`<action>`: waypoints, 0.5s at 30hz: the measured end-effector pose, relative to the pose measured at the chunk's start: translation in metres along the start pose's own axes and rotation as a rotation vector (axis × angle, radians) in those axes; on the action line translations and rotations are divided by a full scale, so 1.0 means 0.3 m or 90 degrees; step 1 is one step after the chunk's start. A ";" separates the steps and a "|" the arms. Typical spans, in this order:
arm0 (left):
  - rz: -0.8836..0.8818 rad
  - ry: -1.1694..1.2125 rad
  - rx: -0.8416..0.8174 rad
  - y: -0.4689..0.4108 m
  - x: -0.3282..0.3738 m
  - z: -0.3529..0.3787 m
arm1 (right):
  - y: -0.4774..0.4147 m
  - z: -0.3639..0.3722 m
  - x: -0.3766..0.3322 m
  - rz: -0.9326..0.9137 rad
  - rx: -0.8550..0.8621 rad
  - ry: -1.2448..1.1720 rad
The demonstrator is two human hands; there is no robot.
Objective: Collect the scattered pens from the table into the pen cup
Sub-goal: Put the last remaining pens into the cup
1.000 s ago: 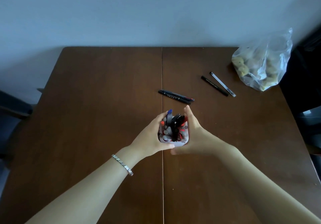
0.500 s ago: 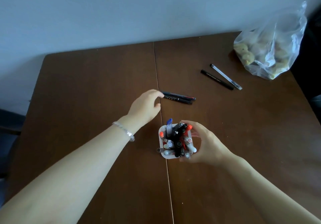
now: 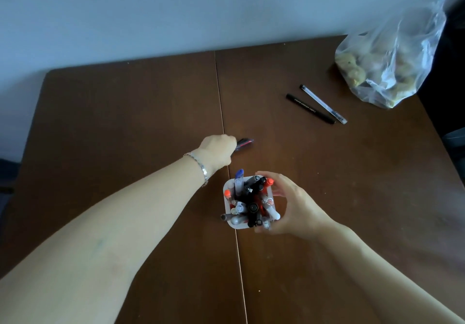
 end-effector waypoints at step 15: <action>-0.285 0.750 0.558 0.637 0.009 -0.045 | 0.013 0.006 -0.026 0.001 0.014 -0.016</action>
Point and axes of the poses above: each hand's wrist, its own y-axis away from the middle knuckle, its own z-axis out of the palm, x = y × z, the point moved 2 cm from there along -y, towards the middle knuckle, and after that the axes turned 12 degrees about x, right-handed, at the moved point
